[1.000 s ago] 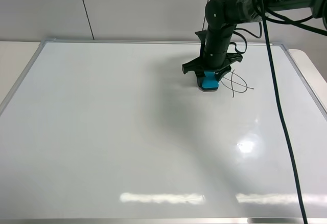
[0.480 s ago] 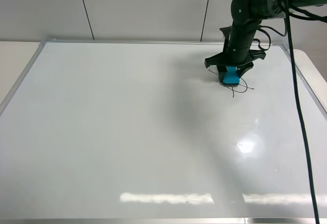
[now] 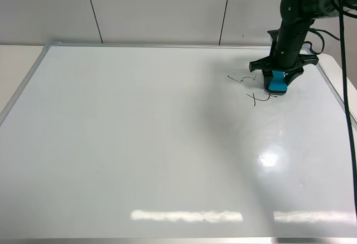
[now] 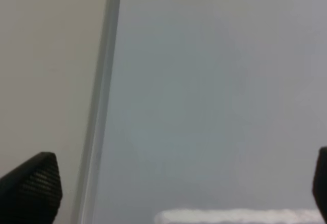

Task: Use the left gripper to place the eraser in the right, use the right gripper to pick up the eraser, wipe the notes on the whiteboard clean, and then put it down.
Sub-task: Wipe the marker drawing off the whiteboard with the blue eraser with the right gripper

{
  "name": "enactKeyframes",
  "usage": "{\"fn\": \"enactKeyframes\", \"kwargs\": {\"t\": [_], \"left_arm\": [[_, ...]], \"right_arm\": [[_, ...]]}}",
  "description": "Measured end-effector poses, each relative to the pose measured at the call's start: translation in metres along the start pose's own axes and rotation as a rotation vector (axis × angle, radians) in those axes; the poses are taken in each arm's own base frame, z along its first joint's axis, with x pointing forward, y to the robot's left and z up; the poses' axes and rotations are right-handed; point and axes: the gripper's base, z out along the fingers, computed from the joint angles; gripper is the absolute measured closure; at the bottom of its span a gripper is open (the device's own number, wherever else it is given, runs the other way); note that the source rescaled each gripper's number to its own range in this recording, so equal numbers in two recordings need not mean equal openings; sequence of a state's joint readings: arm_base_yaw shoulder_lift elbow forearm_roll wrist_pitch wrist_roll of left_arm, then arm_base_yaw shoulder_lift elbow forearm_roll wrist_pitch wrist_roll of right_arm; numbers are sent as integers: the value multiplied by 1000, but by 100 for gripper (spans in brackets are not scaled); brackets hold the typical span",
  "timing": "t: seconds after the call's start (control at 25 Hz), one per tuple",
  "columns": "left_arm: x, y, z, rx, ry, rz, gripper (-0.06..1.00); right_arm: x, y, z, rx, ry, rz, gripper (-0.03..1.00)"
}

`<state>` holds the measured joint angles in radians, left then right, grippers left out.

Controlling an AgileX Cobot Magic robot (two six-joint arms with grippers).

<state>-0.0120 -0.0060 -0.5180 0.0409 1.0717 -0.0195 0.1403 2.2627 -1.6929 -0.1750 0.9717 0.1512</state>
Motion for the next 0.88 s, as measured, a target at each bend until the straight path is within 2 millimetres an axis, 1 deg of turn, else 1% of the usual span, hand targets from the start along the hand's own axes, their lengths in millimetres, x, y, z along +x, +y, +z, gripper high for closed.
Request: {"fn": "enactKeyframes", "kwargs": {"t": [0.12,0.28,0.44,0.52,0.56,0.64,0.88], "left_arm": [[0,0,0,0,0,0,-6],[0,0,0,0,0,0,-6],[0,0,0,0,0,0,-6],[0,0,0,0,0,0,-6],[0,0,0,0,0,0,-6],[0,0,0,0,0,0,-6],[0,0,0,0,0,0,-6]], "right_arm": [[3,18,-3,-13,14,-79,96],[9,65,-10,-35,6,-196,96],[20,115,-17,-50,-14,-308,96],[25,136,-21,-59,-34,-353,96],[27,144,-22,-67,-44,-366,96],[29,153,-23,-74,-55,-384,96],[35,151,-18,-65,-57,-382,96]]}}
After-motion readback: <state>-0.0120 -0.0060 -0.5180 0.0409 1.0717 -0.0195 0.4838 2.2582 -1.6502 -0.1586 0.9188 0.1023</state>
